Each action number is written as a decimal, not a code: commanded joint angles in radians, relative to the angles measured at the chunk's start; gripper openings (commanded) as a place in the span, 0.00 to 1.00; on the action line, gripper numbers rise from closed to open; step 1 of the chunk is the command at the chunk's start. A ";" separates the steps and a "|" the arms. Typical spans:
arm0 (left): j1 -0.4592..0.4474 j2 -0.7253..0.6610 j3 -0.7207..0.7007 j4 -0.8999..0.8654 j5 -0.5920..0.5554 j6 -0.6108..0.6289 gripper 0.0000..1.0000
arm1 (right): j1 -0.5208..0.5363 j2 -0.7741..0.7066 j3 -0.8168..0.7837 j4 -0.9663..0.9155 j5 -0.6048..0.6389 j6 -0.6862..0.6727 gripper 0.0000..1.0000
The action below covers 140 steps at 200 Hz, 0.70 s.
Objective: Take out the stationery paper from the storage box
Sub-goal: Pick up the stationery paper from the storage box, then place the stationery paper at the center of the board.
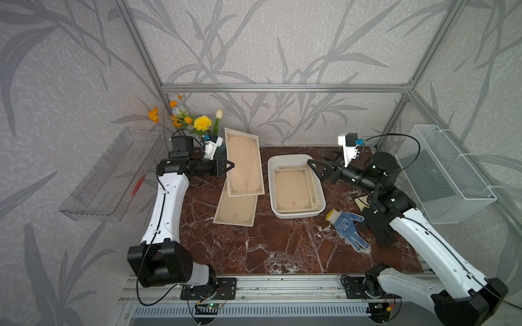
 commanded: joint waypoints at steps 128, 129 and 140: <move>0.002 0.432 0.204 -0.421 0.060 0.262 0.00 | 0.016 0.019 0.044 -0.063 0.039 0.001 0.89; 0.002 0.436 0.204 -0.420 0.057 0.261 0.00 | 0.016 0.019 0.044 -0.063 0.040 0.001 0.89; 0.003 0.463 0.204 -0.414 0.022 0.244 0.00 | 0.016 0.017 0.043 -0.065 0.044 -0.002 0.89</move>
